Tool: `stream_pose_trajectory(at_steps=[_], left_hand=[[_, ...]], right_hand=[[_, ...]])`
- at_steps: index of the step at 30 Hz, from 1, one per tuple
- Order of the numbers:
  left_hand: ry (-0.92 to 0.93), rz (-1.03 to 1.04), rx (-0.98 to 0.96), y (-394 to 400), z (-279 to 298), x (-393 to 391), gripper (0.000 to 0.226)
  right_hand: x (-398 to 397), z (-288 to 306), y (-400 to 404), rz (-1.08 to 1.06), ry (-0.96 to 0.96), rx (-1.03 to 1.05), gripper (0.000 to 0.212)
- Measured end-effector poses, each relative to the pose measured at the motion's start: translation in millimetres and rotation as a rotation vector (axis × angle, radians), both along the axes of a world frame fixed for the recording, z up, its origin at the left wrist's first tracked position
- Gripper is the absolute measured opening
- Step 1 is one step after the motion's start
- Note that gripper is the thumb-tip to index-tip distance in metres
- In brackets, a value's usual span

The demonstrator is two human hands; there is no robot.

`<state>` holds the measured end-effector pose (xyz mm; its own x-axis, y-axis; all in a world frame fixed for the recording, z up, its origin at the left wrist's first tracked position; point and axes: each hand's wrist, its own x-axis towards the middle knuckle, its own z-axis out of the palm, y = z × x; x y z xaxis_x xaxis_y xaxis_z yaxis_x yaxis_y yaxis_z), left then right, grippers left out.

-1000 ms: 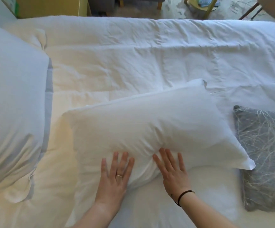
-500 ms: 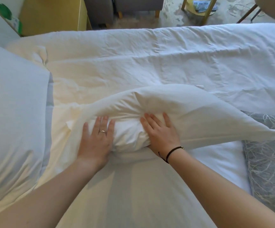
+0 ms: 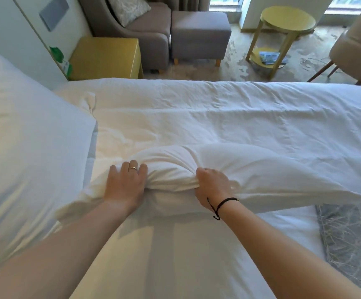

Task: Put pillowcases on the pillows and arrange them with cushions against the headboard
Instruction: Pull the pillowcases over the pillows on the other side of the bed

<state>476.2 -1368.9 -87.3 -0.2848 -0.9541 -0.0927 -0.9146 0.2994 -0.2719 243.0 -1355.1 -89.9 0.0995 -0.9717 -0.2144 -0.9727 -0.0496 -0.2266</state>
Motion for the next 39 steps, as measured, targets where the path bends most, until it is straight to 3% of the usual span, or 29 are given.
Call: stream_pose_trajectory(at_steps=[4, 8, 12, 14, 17, 21, 23, 27, 32, 34, 37, 39], left_hand=[[0.093, 0.033, -0.221, -41, 41, 29, 0.041], [0.258, 0.240, -0.259, -65, 91, 42, 0.058], [0.679, 0.422, 0.063, -42, 114, 45, 0.064], [0.787, 0.406, 0.233, -14, 108, 53, 0.065], [0.874, 0.496, 0.338, 44, 88, 74, 0.071], [0.818, 0.661, 0.514, 132, 56, 97, 0.100], [0.879, 0.734, 0.499, 161, 52, 109, 0.107], [0.893, 0.792, 0.517, 192, 56, 119, 0.099], [0.949, 0.935, 0.318, 211, 57, 117, 0.055], [0.925, 0.937, 0.213, 220, 60, 116, 0.048], [0.859, 0.860, 0.115, 236, 65, 106, 0.057], [0.740, 0.868, 0.185, 243, 61, 100, 0.084]], right_hand=[[13, 52, -24, -0.074, -0.137, 0.006, 0.012], [46, 94, -44, -0.160, -0.266, 0.066, 0.029], [90, 115, -49, -0.278, -0.457, 0.130, 0.031], [115, 113, -49, -0.386, -0.601, 0.194, 0.030], [143, 88, -42, -0.572, -0.791, 0.327, 0.029], [172, 35, -5, -0.734, -0.972, 0.573, 0.014], [184, 20, 14, -0.796, -1.028, 0.464, 0.009], [193, 30, 33, -0.425, -0.892, 0.190, 0.040], [189, 32, 66, 0.340, -0.404, 0.115, 0.069], [184, 29, 72, 0.507, -0.340, 0.186, 0.091], [179, 23, 68, 0.635, -0.300, 0.256, 0.121], [184, 22, 62, 0.779, -0.121, 0.154, 0.125]])
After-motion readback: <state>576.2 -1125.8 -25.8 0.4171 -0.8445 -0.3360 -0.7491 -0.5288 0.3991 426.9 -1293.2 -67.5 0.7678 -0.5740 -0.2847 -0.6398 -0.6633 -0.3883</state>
